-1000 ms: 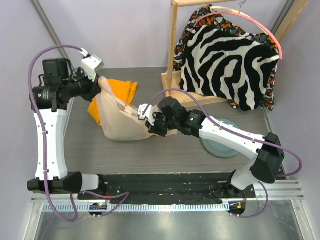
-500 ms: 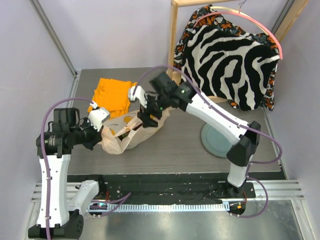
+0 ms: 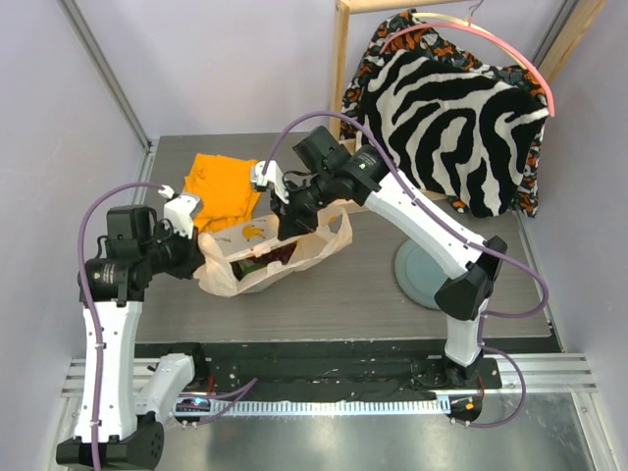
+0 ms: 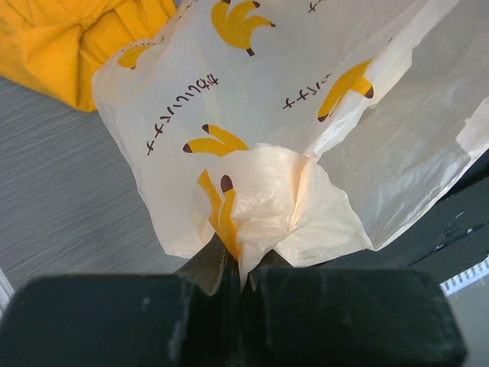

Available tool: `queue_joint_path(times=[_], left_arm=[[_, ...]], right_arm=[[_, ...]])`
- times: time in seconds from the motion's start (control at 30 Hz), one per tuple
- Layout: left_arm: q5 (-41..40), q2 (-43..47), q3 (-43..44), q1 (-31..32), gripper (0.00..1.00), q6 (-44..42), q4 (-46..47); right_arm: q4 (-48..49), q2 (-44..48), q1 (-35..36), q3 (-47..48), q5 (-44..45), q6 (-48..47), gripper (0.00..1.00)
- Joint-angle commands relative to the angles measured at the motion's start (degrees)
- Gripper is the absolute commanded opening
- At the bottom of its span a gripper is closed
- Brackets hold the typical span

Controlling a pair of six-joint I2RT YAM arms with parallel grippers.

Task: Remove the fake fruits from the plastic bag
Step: Adjust the plastic bag at the center of the board.

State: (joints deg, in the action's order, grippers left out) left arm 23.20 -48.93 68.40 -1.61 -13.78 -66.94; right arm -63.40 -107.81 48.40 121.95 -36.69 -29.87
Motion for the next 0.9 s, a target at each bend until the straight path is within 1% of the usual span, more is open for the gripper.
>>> queue_joint_path(times=[0.0,0.13,0.4,0.47,0.5,0.53,0.57,0.6,0.63,0.67,0.7,0.73,0.77,0.8,0.87], left_arm=[[1.9,0.7,1.8,0.0,0.0,4.8,3.7],[2.3,1.0,1.8,-0.2,0.0,6.0,4.1],[3.3,1.3,2.4,-0.2,0.0,7.7,4.7],[3.3,1.3,2.6,-0.2,0.0,7.7,4.6],[3.3,1.3,2.5,-0.2,0.0,7.5,4.5],[3.3,1.5,2.4,-0.2,0.0,7.1,4.3],[3.3,1.6,2.4,-0.3,0.0,6.4,4.0],[3.2,2.0,2.4,-0.2,0.0,4.9,3.7],[3.0,2.3,1.8,-0.2,0.0,3.7,3.3],[2.6,3.1,1.3,-0.2,0.0,2.7,3.2],[1.9,3.7,0.7,-0.2,0.0,1.8,3.3],[0.5,4.4,-1.2,-0.2,0.0,-0.1,4.2],[-0.5,5.8,-2.2,-0.2,0.0,-0.6,4.8],[-1.5,6.6,-3.1,-0.2,0.0,-1.3,5.5],[-4.6,8.0,-5.9,-0.2,0.0,-1.7,8.3]], right_arm=[[-0.2,-1.3,0.7,2.0,-3.5,0.0,0.02],[-0.4,-2.8,1.8,2.6,-3.4,-0.3,0.01],[-2.9,-6.5,2.0,1.5,-1.4,-4.8,0.01],[-1.2,-7.1,2.4,-0.7,2.9,-4.4,0.01],[3.1,-7.3,2.7,-2.0,5.0,-2.1,0.01],[6.7,-7.2,2.8,-5.2,10.2,0.3,0.01],[10.5,-7.3,2.7,-6.8,12.8,2.5,0.01],[16.8,-8.2,2.7,-7.7,15.6,4.1,0.01],[18.6,-9.4,2.7,-6.1,17.9,6.8,0.01],[19.5,-13.4,2.7,-3.9,22.1,7.6,0.01],[20.7,-15.4,2.7,-1.6,24.2,8.1,0.01],[21.1,-17.2,2.7,3.0,26.2,7.7,0.01],[21.7,-19.1,3.0,5.0,32.0,7.2,0.01],[23.5,-21.6,3.1,6.6,34.5,6.8,0.01],[24.5,-23.1,3.5,9.3,38.9,6.2,0.01]])
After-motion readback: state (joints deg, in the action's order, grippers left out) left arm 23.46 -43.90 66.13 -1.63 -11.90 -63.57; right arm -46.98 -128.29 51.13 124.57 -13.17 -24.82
